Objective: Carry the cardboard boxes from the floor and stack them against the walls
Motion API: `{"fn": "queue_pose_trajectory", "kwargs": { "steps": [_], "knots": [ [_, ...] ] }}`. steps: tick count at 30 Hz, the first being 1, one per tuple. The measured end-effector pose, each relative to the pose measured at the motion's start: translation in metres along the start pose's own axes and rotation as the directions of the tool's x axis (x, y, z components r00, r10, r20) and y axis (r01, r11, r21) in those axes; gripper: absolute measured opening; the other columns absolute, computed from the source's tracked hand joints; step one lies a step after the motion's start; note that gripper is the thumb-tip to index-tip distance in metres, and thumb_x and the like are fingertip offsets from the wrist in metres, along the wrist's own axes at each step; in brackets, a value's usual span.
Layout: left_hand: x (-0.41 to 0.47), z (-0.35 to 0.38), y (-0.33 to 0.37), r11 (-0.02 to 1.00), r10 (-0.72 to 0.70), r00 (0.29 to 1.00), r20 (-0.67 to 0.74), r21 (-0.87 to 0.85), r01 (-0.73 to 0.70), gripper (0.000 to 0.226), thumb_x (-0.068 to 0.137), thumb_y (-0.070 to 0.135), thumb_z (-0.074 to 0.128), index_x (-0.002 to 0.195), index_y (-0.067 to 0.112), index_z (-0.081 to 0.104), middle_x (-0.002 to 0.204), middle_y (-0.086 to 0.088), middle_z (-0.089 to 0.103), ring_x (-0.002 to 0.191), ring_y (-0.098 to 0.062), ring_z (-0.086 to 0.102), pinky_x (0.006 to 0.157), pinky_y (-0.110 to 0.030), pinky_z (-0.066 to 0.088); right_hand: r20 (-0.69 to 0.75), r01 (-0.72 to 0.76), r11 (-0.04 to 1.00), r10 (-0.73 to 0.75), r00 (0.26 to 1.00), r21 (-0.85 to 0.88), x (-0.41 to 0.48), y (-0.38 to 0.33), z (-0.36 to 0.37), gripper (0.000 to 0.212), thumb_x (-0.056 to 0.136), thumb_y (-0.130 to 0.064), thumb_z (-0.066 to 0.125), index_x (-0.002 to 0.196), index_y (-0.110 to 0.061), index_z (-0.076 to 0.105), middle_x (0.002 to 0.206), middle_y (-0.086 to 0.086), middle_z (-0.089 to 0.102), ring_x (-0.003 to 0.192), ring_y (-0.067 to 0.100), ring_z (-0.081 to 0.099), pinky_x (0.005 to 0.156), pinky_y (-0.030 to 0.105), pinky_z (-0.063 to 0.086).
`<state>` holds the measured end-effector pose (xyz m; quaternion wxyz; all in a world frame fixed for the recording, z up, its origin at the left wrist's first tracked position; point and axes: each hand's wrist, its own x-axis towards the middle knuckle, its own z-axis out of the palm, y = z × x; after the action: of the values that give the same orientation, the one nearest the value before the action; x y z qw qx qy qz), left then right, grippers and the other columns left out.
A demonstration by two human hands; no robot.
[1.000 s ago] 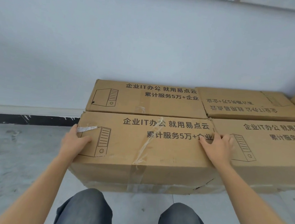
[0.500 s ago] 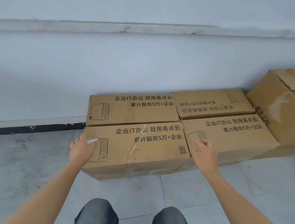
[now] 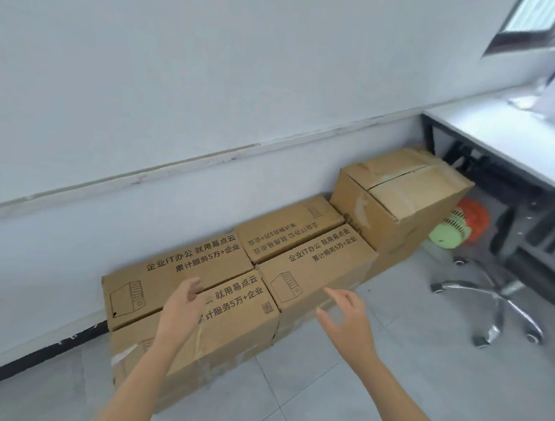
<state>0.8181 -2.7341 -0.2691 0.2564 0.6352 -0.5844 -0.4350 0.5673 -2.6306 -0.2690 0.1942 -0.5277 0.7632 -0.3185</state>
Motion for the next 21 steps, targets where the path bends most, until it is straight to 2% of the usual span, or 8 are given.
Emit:
{"fn": "queue_pose_trajectory", "kwargs": {
  "steps": [2, 4, 7, 9, 11, 15, 17, 21],
  "knots": [
    [-0.016, 0.004, 0.018, 0.997, 0.081, 0.993, 0.082, -0.016, -0.079, 0.036, 0.096, 0.015, 0.048, 0.133, 0.012, 0.048, 0.124, 0.001, 0.056, 0.110, -0.012, 0.049, 0.099, -0.032, 0.038, -0.078, -0.067, 0.998, 0.069, 0.995, 0.021, -0.031, -0.008, -0.019, 0.068, 0.071, -0.055, 0.044, 0.122, -0.013, 0.060, 0.109, 0.000, 0.052, 0.104, 0.014, 0.043, 0.086, 0.006, 0.025],
    [-0.030, 0.007, 0.027, 0.989, 0.144, 0.974, 0.175, -0.042, -0.139, 0.032, 0.096, 0.014, 0.048, 0.128, 0.012, 0.052, 0.119, 0.003, 0.057, 0.109, -0.011, 0.049, 0.099, -0.030, 0.037, -0.164, -0.184, 0.981, 0.191, 0.968, 0.058, -0.066, -0.012, -0.032, 0.075, 0.065, -0.059, 0.039, 0.119, -0.013, 0.062, 0.107, -0.002, 0.050, 0.103, 0.014, 0.042, 0.085, 0.003, 0.023],
    [-0.046, 0.010, 0.030, 0.977, 0.211, 0.924, 0.319, -0.048, -0.206, 0.027, 0.096, 0.009, 0.048, 0.121, 0.013, 0.057, 0.119, -0.002, 0.061, 0.108, -0.015, 0.054, 0.097, -0.030, 0.039, -0.346, -0.311, 0.945, 0.325, 0.880, 0.097, -0.120, -0.019, -0.039, 0.058, 0.073, -0.049, 0.054, 0.113, -0.009, 0.065, 0.102, -0.003, 0.052, 0.100, 0.021, 0.049, 0.082, 0.003, 0.025],
    [-0.057, 0.009, 0.027, 0.965, 0.247, 0.866, 0.435, -0.025, -0.262, 0.022, 0.095, 0.008, 0.049, 0.112, 0.019, 0.057, 0.114, -0.001, 0.062, 0.104, -0.013, 0.054, 0.090, -0.027, 0.039, -0.449, -0.396, 0.906, 0.419, 0.789, 0.150, -0.157, -0.029, -0.033, 0.035, 0.081, -0.023, 0.068, 0.112, -0.007, 0.065, 0.101, -0.002, 0.054, 0.104, 0.023, 0.052, 0.083, 0.006, 0.025],
    [-0.067, 0.005, 0.024, 0.956, 0.249, 0.794, 0.554, -0.007, -0.295, 0.019, 0.094, 0.009, 0.049, 0.108, 0.018, 0.058, 0.109, 0.003, 0.060, 0.101, -0.012, 0.053, 0.085, -0.025, 0.037, -0.495, -0.456, 0.857, 0.512, 0.702, 0.240, -0.196, -0.047, -0.019, 0.030, 0.084, -0.014, 0.066, 0.114, -0.010, 0.063, 0.103, -0.006, 0.054, 0.107, 0.017, 0.050, 0.088, 0.013, 0.028],
    [-0.087, -0.003, 0.009, 0.927, 0.253, 0.640, 0.725, 0.008, -0.376, 0.022, 0.094, 0.008, 0.049, 0.114, 0.013, 0.057, 0.101, 0.004, 0.058, 0.100, -0.014, 0.052, 0.079, -0.020, 0.039, -0.541, -0.543, 0.751, 0.653, 0.529, 0.375, -0.270, -0.092, 0.026, 0.031, 0.087, -0.018, 0.063, 0.118, -0.015, 0.059, 0.106, -0.006, 0.055, 0.099, 0.011, 0.053, 0.085, 0.020, 0.037],
    [-0.101, -0.003, -0.004, 0.909, 0.233, 0.562, 0.794, 0.027, -0.416, 0.024, 0.094, 0.010, 0.050, 0.117, 0.010, 0.058, 0.105, -0.001, 0.060, 0.104, -0.018, 0.055, 0.085, -0.024, 0.040, -0.546, -0.579, 0.671, 0.730, 0.411, 0.462, -0.304, -0.112, 0.052, 0.033, 0.088, -0.020, 0.062, 0.120, -0.015, 0.057, 0.107, -0.006, 0.055, 0.098, 0.011, 0.053, 0.084, 0.019, 0.036],
    [-0.138, 0.002, -0.015, 0.873, 0.219, 0.384, 0.897, -0.005, -0.487, 0.024, 0.093, 0.007, 0.051, 0.116, 0.004, 0.060, 0.104, -0.008, 0.062, 0.102, -0.026, 0.059, 0.083, -0.026, 0.037, -0.442, -0.627, 0.462, 0.874, 0.202, 0.627, -0.367, -0.141, 0.087, 0.037, 0.091, -0.028, 0.057, 0.125, -0.015, 0.053, 0.120, 0.000, 0.052, 0.102, 0.010, 0.049, 0.087, 0.020, 0.037]
  ]
}}
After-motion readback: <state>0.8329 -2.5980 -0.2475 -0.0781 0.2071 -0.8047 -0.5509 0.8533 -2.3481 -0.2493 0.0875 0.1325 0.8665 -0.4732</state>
